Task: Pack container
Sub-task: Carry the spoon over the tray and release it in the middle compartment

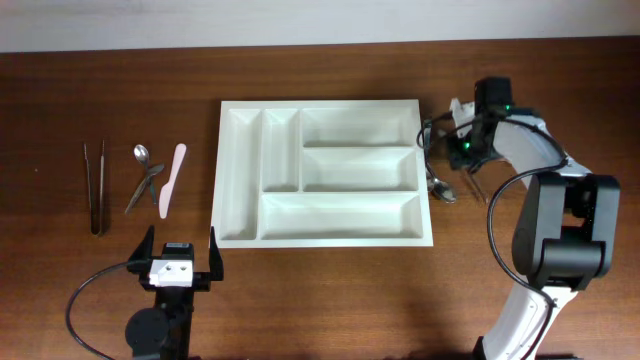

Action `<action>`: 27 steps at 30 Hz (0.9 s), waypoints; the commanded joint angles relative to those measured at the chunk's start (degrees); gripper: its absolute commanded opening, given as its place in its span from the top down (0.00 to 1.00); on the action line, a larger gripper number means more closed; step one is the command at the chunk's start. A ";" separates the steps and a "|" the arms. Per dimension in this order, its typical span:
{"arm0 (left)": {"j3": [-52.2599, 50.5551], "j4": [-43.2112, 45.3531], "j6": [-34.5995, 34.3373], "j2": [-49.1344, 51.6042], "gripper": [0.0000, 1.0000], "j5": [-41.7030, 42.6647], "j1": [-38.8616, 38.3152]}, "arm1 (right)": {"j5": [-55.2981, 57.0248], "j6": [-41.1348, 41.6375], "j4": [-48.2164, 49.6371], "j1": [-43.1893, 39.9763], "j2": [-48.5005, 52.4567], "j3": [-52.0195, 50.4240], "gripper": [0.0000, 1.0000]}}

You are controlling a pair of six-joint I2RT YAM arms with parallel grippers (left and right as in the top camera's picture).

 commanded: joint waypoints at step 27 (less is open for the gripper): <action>-0.24 -0.15 0.55 -0.48 0.01 0.83 0.31 | -4.81 -27.63 -6.47 21.73 0.17 18.12 0.96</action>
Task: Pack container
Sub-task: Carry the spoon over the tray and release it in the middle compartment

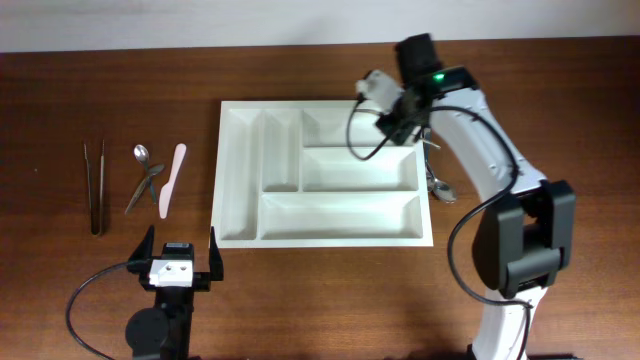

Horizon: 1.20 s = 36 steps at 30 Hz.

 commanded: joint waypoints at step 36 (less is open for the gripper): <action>-0.24 -0.15 0.55 -0.48 0.01 0.83 0.31 | -8.13 1.51 17.29 2.84 8.24 5.49 0.06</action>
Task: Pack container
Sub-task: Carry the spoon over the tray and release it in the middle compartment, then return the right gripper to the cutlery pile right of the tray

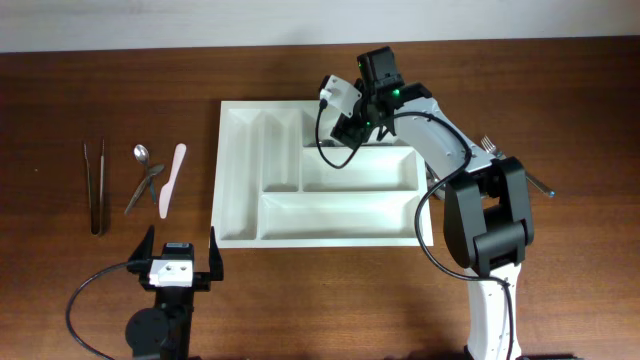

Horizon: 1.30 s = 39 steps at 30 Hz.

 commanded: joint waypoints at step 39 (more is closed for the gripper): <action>-0.24 -0.15 0.55 -0.48 0.01 0.83 0.31 | -2.54 25.88 -39.67 -28.94 0.98 10.97 0.01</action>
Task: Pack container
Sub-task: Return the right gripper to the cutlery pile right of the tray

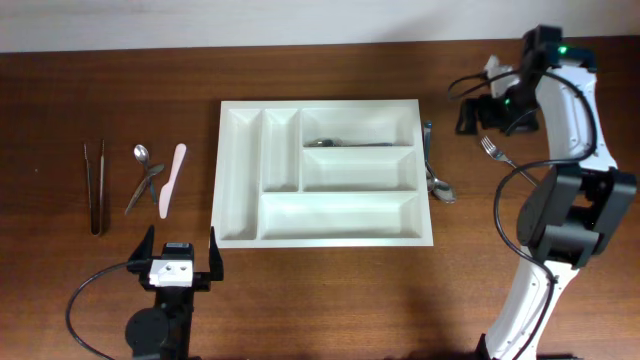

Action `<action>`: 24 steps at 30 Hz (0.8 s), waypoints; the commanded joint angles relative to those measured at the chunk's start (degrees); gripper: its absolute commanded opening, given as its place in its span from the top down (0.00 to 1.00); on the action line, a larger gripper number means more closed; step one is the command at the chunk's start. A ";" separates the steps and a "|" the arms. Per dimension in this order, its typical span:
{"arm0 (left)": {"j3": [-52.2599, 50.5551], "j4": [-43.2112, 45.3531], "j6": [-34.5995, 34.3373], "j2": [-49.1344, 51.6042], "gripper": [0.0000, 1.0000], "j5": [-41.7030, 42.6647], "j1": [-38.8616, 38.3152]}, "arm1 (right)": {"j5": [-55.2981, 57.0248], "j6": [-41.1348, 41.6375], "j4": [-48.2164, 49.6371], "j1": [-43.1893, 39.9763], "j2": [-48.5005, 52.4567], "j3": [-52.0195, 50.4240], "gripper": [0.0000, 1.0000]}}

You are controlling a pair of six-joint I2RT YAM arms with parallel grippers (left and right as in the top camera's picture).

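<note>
The white compartment tray (240, 180) sits mid-table. A metal utensil (347, 143) lies in its upper right compartment. High over the far right of the table, to the right of the tray, my right gripper (463, 115) appears open with nothing in it. A fork (497, 153) lies on the wood just below it. Two spoons (436, 180) rest against the tray's right edge. At the front left my left gripper (181, 248) stands open and empty.
To the left of the tray lie long tongs (95, 187), small metal spoons (146, 180) and a pale pink spatula (171, 180). The right arm's base (530, 330) stands at the front right.
My right gripper was over the tray's upper right compartment; it now sits off the tray at the far right, empty. A metal utensil now lies in that compartment. The left arm is unmoved.
My right gripper was down at the cutlery beside the tray's right edge. Then it stood over the tray's upper right corner, then lower over the upper right compartment. Now a utensil rests there and the gripper is back at the right.
</note>
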 commanded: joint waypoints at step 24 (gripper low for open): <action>-0.24 -0.15 0.55 -0.48 0.01 0.83 0.31 | -5.53 0.04 4.13 3.19 1.20 -11.98 0.01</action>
